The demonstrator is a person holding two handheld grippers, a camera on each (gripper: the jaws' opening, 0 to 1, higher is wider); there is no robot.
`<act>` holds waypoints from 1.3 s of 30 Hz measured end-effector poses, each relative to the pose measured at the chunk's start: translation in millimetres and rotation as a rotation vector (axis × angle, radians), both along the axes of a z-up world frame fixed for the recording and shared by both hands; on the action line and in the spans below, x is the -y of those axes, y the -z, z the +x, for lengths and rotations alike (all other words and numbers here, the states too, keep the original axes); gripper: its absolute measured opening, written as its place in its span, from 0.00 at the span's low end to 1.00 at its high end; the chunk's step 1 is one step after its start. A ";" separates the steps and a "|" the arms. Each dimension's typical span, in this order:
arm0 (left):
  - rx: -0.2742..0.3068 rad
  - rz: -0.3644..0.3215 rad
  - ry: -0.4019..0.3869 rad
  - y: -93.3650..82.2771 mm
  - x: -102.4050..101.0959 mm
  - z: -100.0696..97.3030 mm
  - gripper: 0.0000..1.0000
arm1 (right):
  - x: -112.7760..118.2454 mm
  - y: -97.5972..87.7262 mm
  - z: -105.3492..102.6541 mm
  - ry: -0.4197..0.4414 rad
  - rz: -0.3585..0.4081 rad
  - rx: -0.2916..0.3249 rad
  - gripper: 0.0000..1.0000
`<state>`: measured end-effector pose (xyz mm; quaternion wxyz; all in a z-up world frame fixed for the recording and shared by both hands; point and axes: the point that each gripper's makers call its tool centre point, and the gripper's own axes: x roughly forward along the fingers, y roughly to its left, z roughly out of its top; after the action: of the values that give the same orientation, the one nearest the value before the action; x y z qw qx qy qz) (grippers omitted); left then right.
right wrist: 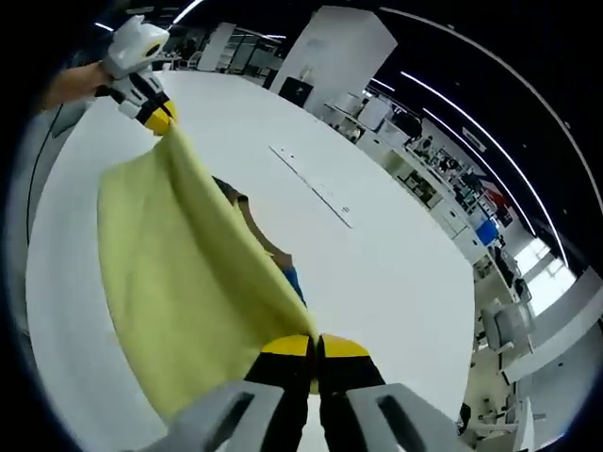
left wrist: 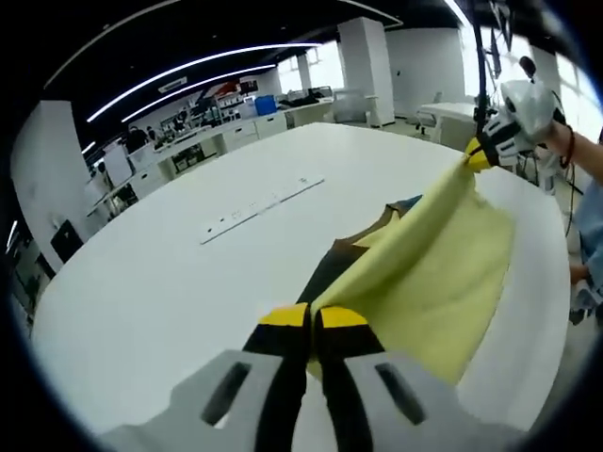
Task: Fold the garment on the visible template until the final outline fits inside the template.
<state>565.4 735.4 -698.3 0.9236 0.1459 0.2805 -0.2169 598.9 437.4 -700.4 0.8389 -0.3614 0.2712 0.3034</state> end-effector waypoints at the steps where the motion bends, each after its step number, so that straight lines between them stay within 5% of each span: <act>1: -0.007 0.004 0.001 3.4 -0.1 1.2 0.00 | -0.1 2.1 0.5 0.002 0.000 -0.006 0.00; 21: -0.104 0.001 -0.027 55.0 -9.1 25.0 0.02 | -0.3 60.0 22.5 0.010 -0.082 -0.109 0.00; 31: -0.119 -0.049 -0.094 61.6 -22.7 27.2 0.15 | 2.2 65.0 23.4 0.082 -0.008 -0.128 0.05; 34: -0.104 -0.005 -0.078 59.3 -26.8 25.6 0.15 | -2.0 57.1 25.3 0.132 0.137 -0.121 0.11; 39: -0.055 0.008 -0.020 45.8 -22.9 19.5 0.16 | 2.1 47.6 20.2 0.100 0.128 -0.100 0.14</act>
<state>584.9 758.3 -744.1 0.9170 0.1408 0.3083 -0.2102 619.1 435.3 -748.0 0.8599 -0.2773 0.3105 0.2953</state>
